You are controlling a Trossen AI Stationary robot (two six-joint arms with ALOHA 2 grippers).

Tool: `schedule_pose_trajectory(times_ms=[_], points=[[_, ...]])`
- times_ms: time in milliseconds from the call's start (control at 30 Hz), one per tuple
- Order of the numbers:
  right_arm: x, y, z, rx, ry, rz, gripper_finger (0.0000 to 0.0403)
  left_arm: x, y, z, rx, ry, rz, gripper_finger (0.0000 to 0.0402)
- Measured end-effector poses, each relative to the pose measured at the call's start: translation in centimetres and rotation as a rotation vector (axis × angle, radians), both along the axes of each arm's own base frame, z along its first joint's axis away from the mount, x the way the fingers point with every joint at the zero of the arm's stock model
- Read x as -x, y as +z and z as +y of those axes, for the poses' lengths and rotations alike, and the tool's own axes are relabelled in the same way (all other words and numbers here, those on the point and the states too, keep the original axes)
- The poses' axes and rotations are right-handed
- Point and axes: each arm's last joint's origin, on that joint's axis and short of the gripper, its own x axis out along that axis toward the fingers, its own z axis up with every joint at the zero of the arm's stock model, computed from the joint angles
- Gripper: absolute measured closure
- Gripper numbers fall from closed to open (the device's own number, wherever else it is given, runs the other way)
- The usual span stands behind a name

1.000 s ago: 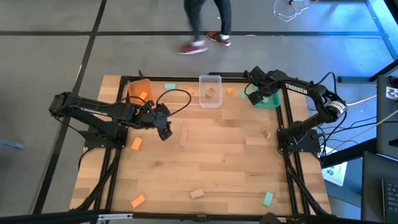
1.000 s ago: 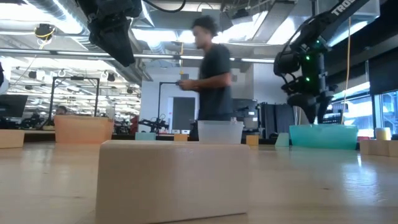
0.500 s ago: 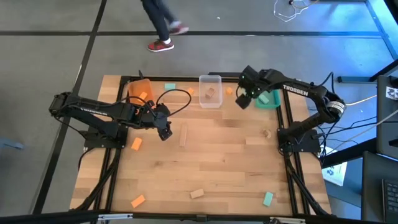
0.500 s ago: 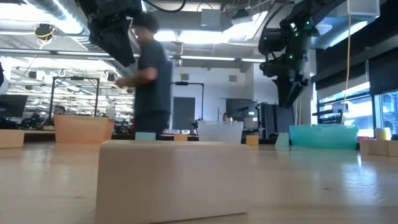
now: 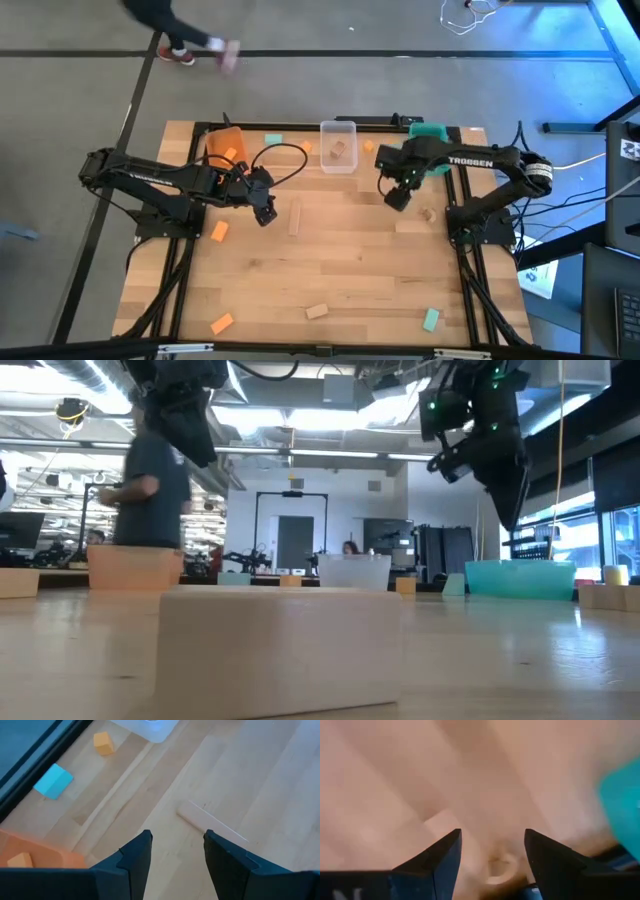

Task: Sort & place blocks by color
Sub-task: Put the brown block into the transparent bin

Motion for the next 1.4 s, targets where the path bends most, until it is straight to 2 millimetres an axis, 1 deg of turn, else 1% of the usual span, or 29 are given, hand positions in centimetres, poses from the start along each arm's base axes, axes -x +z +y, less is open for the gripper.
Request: schedule_pose_trajectory(times_ms=[167,267,333,400,467,600,700,800,933,1200,1400], points=[[-1.3,0.0,3.2,-0.009,0.139,-0.058,0.0186,0.0,0.0,-0.1,0.026,-0.011,0.000,0.0231],[-2.5,0.0,5.1,0.008,0.219,-0.147,0.0186,0.0,0.0,-0.1,0.066,0.031,-0.023,0.0231],[-2.9,0.1,6.2,0.011,0.265,-0.179,0.0186,0.0,0.0,-0.1,0.088,0.060,-0.039,0.0231],[-2.7,0.0,7.1,0.008,0.272,-0.161,0.0186,0.0,0.0,-0.1,0.100,0.075,-0.047,0.0231],[-2.3,0.0,7.5,0.025,0.214,-0.108,0.0186,0.0,0.0,-0.2,0.101,0.074,-0.047,0.0231],[-0.9,-0.2,7.5,0.128,0.073,0.036,0.0186,0.0,0.0,-0.3,0.101,0.070,-0.047,0.0231],[0.1,-1.2,7.4,0.163,-0.014,0.118,0.0186,0.0,0.0,-0.3,0.101,0.070,-0.047,0.0231],[0.8,-2.8,7.4,0.153,-0.046,0.152,0.0186,0.0,0.0,-0.3,0.098,0.067,-0.046,0.0231],[2.2,-4.6,7.1,0.154,-0.086,0.242,0.0186,0.0,0.0,-0.3,0.097,0.065,-0.045,0.0231],[4.5,-7.0,6.2,0.155,-0.148,0.363,0.0186,0.0,0.0,-0.3,0.096,0.066,-0.045,0.0231],[5.3,-8.2,5.2,0.152,-0.168,0.377,0.0186,0.0,0.0,-0.3,0.096,0.066,-0.045,0.0231]])
